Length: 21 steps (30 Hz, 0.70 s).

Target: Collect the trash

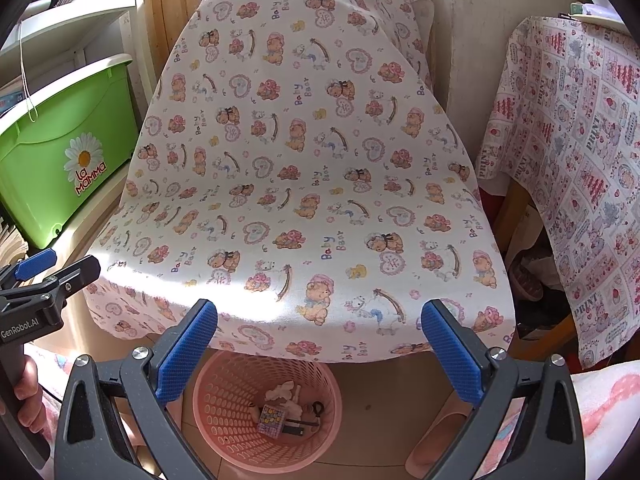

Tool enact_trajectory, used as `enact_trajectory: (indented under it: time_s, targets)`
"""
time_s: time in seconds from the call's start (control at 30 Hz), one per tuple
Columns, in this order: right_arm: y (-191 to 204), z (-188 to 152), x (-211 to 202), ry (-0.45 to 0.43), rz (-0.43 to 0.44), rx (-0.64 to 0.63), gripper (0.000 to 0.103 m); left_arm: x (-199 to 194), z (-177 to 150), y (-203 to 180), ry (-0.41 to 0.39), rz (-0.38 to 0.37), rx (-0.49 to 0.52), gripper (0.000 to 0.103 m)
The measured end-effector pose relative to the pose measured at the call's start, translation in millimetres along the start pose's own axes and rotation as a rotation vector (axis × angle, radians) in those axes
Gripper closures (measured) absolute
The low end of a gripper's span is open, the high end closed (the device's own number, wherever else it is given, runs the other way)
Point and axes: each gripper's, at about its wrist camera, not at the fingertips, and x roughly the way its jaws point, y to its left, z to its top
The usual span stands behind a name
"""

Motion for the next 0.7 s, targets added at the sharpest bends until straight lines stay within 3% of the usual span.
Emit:
enact_trajectory:
  time_s: [0.7]
  targets:
    - [-0.2,-2.5,3.0,0.010,0.000,0.004,0.000,5.4,-0.6,1.3,0.014,0.007,-0.004,0.001]
